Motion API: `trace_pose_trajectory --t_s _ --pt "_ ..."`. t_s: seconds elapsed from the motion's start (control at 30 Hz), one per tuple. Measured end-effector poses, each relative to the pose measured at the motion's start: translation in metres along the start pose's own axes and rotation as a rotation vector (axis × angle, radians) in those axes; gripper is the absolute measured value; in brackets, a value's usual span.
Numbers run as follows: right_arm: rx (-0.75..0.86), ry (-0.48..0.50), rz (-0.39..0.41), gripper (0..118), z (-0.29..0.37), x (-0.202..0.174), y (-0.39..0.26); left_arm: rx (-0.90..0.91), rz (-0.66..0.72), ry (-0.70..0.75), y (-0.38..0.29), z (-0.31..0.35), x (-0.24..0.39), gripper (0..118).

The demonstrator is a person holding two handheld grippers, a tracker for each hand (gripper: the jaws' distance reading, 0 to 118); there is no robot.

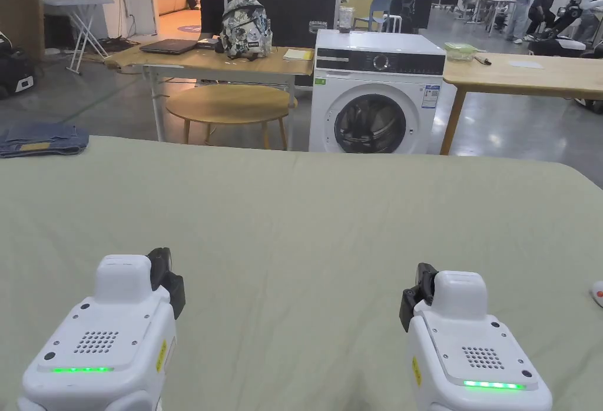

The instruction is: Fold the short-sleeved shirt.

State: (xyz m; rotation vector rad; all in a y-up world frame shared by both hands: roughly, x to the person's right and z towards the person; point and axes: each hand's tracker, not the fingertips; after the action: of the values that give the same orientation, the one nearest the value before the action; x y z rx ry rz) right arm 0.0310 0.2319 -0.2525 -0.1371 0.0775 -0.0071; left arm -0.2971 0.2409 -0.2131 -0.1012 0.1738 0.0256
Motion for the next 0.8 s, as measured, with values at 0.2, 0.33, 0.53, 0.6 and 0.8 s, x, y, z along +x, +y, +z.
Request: trace_pose_trajectory --t_s 0.2,0.33,0.53,0.6,0.8 --pt "-0.005 -0.003 -0.009 0 -0.0011 0.0018 -0.0019 0.002 0.001 -0.005 -0.0007 -0.0030 0.0030 0" --pt "-0.004 -0.017 -0.003 20 -0.0044 0.0022 -0.0059 0.016 -0.006 0.001 -0.0017 -0.0023 0.0041 7" --pt "0.005 -0.041 0.003 76 -0.0043 -0.0013 -0.0084 0.045 -0.012 0.035 0.0009 -0.0011 0.0047 41" --pt "0.017 -0.046 0.021 87 -0.0046 -0.0024 -0.0079 0.051 -0.003 0.037 0.0018 -0.0008 0.0033 56" --pt "0.036 -0.051 0.036 93 -0.0074 -0.0053 -0.0015 0.048 0.001 0.015 0.0033 -0.0048 0.0014 81"
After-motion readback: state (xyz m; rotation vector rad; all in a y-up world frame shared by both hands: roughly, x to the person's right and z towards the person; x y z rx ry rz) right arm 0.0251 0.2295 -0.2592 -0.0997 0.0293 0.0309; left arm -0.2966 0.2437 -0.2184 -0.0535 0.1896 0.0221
